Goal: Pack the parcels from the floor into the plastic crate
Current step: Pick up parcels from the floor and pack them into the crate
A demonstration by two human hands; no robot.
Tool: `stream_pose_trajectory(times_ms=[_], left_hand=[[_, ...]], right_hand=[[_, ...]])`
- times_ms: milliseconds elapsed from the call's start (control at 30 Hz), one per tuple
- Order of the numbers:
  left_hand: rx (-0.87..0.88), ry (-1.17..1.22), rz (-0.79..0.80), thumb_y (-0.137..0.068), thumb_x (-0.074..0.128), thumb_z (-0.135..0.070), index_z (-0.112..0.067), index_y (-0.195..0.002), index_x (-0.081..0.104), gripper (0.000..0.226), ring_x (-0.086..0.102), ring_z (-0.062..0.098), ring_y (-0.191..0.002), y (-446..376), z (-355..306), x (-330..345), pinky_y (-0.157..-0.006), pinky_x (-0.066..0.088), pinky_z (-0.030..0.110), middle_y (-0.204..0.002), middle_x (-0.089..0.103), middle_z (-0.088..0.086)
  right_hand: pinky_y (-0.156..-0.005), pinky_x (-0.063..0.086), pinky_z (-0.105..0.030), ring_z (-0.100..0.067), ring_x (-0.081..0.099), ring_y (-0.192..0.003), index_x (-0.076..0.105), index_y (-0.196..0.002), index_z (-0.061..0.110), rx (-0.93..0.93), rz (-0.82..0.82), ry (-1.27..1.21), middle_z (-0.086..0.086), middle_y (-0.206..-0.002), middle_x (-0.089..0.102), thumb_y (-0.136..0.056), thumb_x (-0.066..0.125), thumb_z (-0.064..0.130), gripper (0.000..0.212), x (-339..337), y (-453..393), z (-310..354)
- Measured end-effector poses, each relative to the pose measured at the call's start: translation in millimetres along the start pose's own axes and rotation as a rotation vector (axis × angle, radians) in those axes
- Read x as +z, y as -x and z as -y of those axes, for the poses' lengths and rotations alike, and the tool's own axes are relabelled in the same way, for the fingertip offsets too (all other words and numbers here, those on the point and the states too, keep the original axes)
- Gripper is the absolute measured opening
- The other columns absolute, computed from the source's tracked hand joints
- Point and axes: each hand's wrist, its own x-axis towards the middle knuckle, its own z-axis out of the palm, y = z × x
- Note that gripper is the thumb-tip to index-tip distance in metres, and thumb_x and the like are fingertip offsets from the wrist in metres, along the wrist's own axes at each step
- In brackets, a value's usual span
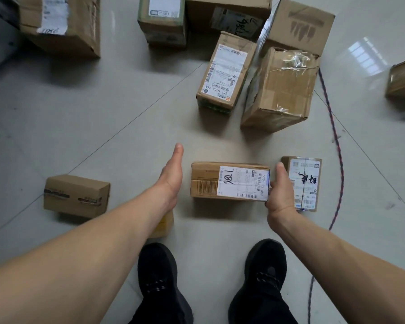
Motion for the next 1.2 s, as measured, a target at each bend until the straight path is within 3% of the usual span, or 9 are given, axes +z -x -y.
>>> stream_pose_trajectory(times_ms=[100,233,367,500,667,767,900,967,1200], left_hand=[[-0.051,0.014,0.12,-0.087,0.025,-0.079,-0.035,-0.143,0.037,0.073,0.042,0.02,-0.132,4,-2,10,-0.117,0.014,0.054,-0.141,0.046,-0.013],[-0.05,0.021,0.187,-0.08,0.03,-0.085,-0.029,-0.124,0.051,0.075,0.058,0.024,-0.113,15,0,9,-0.109,0.027,0.052,-0.126,0.064,0.0],[0.067,0.013,0.124,-0.076,0.044,-0.082,-0.021,-0.122,0.059,0.078,0.063,0.014,-0.09,55,-10,-15,-0.08,0.046,0.033,-0.109,0.069,0.001],[0.173,-0.017,0.054,-0.046,0.066,-0.085,-0.023,-0.114,0.059,0.092,0.065,0.015,-0.099,121,-27,-51,-0.09,0.052,0.04,-0.11,0.07,0.001],[0.324,-0.105,0.042,-0.042,0.086,-0.062,-0.028,-0.127,0.048,0.099,0.061,0.012,-0.11,224,-61,-110,-0.098,0.049,0.034,-0.121,0.063,-0.005],[0.358,-0.132,-0.009,-0.03,0.091,-0.062,-0.032,-0.131,0.044,0.115,0.06,0.017,-0.116,280,-74,-150,-0.104,0.046,0.044,-0.125,0.063,-0.004],[0.411,-0.093,-0.123,-0.043,0.078,-0.021,-0.025,-0.135,0.04,0.1,0.061,0.023,-0.11,380,-96,-197,-0.091,0.051,0.038,-0.117,0.064,0.002],[0.446,-0.074,-0.175,-0.047,0.069,-0.007,-0.026,-0.13,0.043,0.089,0.062,0.024,-0.103,426,-101,-218,-0.079,0.053,0.036,-0.11,0.065,0.003],[0.553,-0.021,-0.421,-0.065,0.07,0.013,-0.026,-0.124,0.046,0.074,0.059,0.017,-0.105,547,-91,-271,-0.084,0.049,0.026,-0.114,0.061,0.0]], right_hand=[[-0.067,0.042,-0.028,-0.012,0.067,-0.068,0.062,-0.093,0.02,0.062,0.128,0.044,-0.001,-0.082,0.071,-0.094,0.041,0.064,0.049,8,-3,4],[-0.062,0.043,-0.032,-0.016,0.068,-0.075,0.06,-0.102,0.02,0.04,0.116,0.154,-0.004,-0.09,0.073,-0.085,0.045,0.072,0.057,13,14,17],[-0.091,0.055,-0.049,-0.024,0.07,-0.09,0.056,-0.1,0.026,-0.074,0.067,0.202,-0.002,-0.088,0.07,-0.064,0.049,0.079,0.065,13,52,42],[-0.091,0.054,-0.051,-0.026,0.069,-0.092,0.055,-0.097,0.031,-0.148,0.092,0.208,-0.004,-0.089,0.068,-0.074,0.048,0.076,0.052,19,112,88],[-0.077,0.058,-0.044,-0.024,0.071,-0.089,0.06,-0.108,0.024,-0.218,0.26,0.228,-0.007,-0.097,0.071,-0.084,0.058,0.062,0.045,21,218,157],[-0.061,0.055,-0.028,-0.02,0.073,-0.082,0.056,-0.128,0.015,-0.272,0.38,0.257,-0.013,-0.11,0.071,-0.094,0.064,0.029,0.038,17,289,192],[-0.05,0.048,-0.013,-0.017,0.068,-0.086,0.051,-0.137,0.014,-0.36,0.516,0.348,-0.011,-0.116,0.068,-0.085,0.06,-0.008,0.057,14,382,235],[-0.051,0.048,-0.013,-0.016,0.068,-0.087,0.054,-0.135,0.013,-0.403,0.576,0.398,-0.011,-0.114,0.069,-0.079,0.057,-0.018,0.064,15,422,254],[-0.06,0.055,-0.021,-0.017,0.072,-0.091,0.063,-0.114,0.024,-0.568,0.762,0.561,-0.004,-0.103,0.072,-0.075,0.059,-0.022,0.061,23,546,304]])
